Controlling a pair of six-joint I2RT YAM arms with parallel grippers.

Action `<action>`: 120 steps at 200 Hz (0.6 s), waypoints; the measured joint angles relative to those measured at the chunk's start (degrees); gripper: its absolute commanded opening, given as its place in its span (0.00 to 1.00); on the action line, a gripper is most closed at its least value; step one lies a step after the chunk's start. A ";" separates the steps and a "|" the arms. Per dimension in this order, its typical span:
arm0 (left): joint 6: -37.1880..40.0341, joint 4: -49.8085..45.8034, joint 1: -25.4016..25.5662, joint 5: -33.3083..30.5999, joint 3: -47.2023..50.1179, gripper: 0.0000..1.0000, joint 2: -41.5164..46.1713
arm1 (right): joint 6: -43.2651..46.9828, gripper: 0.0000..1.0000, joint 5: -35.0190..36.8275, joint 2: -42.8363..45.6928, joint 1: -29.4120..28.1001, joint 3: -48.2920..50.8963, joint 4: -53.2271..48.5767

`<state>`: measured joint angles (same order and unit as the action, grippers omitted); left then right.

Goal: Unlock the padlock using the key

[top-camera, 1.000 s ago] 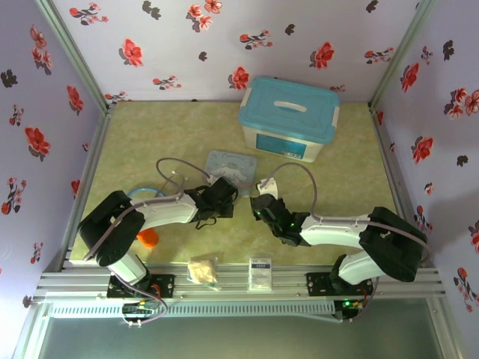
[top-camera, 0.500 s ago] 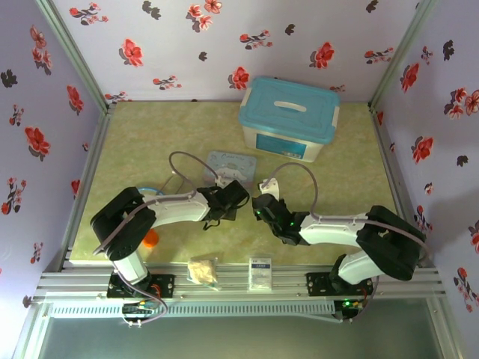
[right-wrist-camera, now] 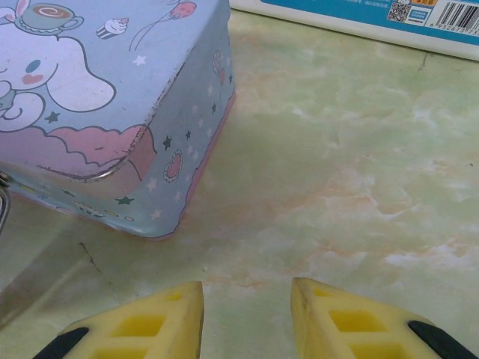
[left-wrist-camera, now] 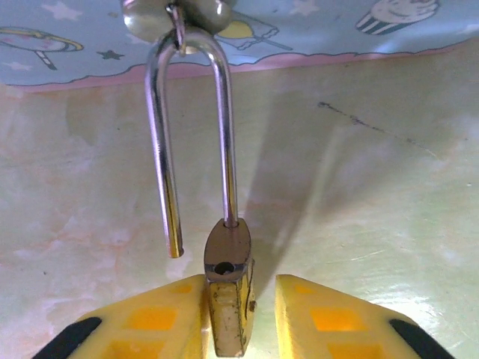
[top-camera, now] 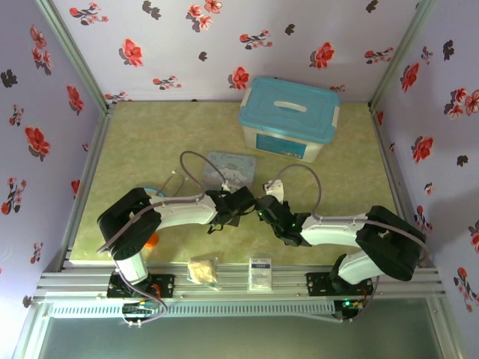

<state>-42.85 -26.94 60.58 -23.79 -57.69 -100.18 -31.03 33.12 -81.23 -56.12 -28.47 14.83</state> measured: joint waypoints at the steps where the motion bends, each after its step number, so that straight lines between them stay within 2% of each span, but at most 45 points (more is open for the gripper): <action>1: 0.00 -0.02 0.02 -0.02 -0.02 0.29 0.00 | -0.04 0.35 0.00 0.00 0.00 0.00 0.00; 71: 0.02 -4.87 1.44 -4.22 -3.96 0.26 -2.03 | -1.16 0.35 1.27 0.68 0.00 0.72 0.09; 120: 0.00 -6.27 2.16 -4.70 -4.07 0.26 -2.60 | -1.18 0.35 1.46 0.68 0.00 0.72 0.22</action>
<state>-42.85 -33.21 62.74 -28.49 -61.76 -102.78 -32.21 34.59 -80.55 -56.12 -27.75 15.05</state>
